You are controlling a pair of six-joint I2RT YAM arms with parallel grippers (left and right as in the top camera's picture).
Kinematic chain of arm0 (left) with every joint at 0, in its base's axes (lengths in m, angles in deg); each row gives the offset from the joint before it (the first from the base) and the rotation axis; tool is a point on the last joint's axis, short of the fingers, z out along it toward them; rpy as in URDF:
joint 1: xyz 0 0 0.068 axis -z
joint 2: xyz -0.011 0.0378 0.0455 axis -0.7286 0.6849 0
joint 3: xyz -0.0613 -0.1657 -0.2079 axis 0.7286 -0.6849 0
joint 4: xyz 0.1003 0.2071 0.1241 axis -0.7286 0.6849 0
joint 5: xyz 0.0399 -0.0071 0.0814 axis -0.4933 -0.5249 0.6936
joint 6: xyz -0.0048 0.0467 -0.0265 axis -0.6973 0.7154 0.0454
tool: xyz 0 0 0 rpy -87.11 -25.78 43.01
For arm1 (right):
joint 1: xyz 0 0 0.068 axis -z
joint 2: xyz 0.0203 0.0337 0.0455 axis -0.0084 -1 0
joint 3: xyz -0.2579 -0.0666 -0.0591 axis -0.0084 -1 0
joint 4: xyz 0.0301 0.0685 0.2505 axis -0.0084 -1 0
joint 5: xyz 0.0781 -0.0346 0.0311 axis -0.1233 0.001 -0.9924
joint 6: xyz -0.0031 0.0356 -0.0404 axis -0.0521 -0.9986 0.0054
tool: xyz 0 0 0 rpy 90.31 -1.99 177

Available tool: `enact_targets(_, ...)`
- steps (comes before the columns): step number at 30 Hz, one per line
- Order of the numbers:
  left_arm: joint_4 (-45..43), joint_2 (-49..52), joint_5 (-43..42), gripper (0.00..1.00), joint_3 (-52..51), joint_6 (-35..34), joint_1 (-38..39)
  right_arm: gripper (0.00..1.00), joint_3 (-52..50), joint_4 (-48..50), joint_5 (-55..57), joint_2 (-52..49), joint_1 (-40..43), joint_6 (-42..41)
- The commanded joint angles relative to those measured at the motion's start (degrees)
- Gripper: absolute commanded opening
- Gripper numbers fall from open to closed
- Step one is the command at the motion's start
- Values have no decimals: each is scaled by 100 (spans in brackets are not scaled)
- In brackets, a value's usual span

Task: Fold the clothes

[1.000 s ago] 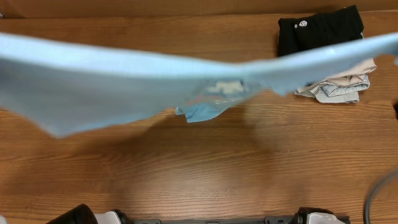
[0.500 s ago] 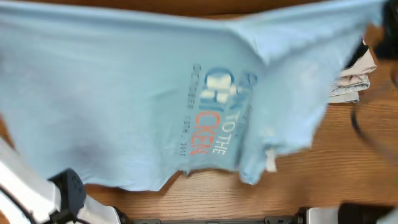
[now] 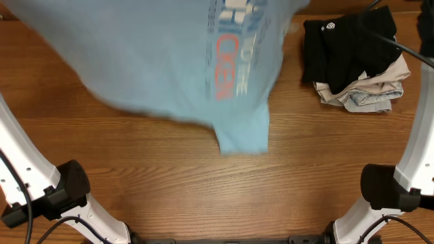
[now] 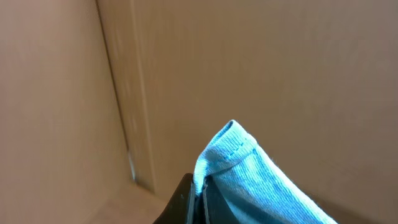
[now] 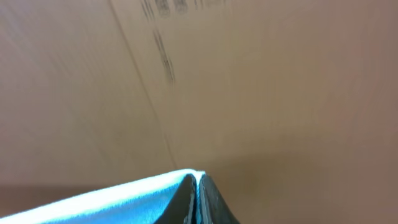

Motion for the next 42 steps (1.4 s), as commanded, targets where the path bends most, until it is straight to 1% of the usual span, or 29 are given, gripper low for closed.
enact_targets(1,-319,-535,129,4,140,-9,-105,4,570,208,260,431,61,-101)
enact_targets(5,-286,-721,129,4,140,15,-131,4,776,13,254,433,61,-96)
enact_targets(7,59,-723,105,4,138,15,-131,4,726,-293,251,409,61,-85)
enact_targets(8,278,-699,107,4,133,20,-131,4,675,-435,251,391,61,-72)
enact_targets(10,1102,-529,107,4,133,81,-129,4,411,-957,177,293,61,-72)
enact_targets(14,2159,-168,109,4,133,173,-131,4,-177,-1576,-166,160,61,142)
enact_targets(18,3128,199,63,4,133,188,-131,4,-1001,-1843,-339,129,61,229)
enact_targets(22,3862,365,-116,4,133,214,-131,4,-1550,-2105,-535,129,61,249)
enact_targets(27,4586,295,-72,4,136,527,-131,4,-1578,-2736,-549,164,61,249)
enact_targets(29,4708,229,4,4,105,599,-151,4,-1578,-3049,-549,219,61,282)
enact_targets(32,4708,-68,-297,4,-83,592,-173,4,-1578,-3521,-498,345,61,376)
enact_targets(34,4708,-315,-337,4,-269,595,-173,4,-1578,-3860,-463,468,61,376)
enact_targets(38,4708,-1045,-162,4,-1073,590,-173,4,-1580,-4524,-302,765,61,326)
enact_targets(40,4708,-1475,0,4,-1661,501,-173,4,-1582,-4922,-304,929,61,323)
enact_targets(42,4706,-1729,28,4,-2057,428,-173,4,-1683,-5014,-306,1078,61,223)
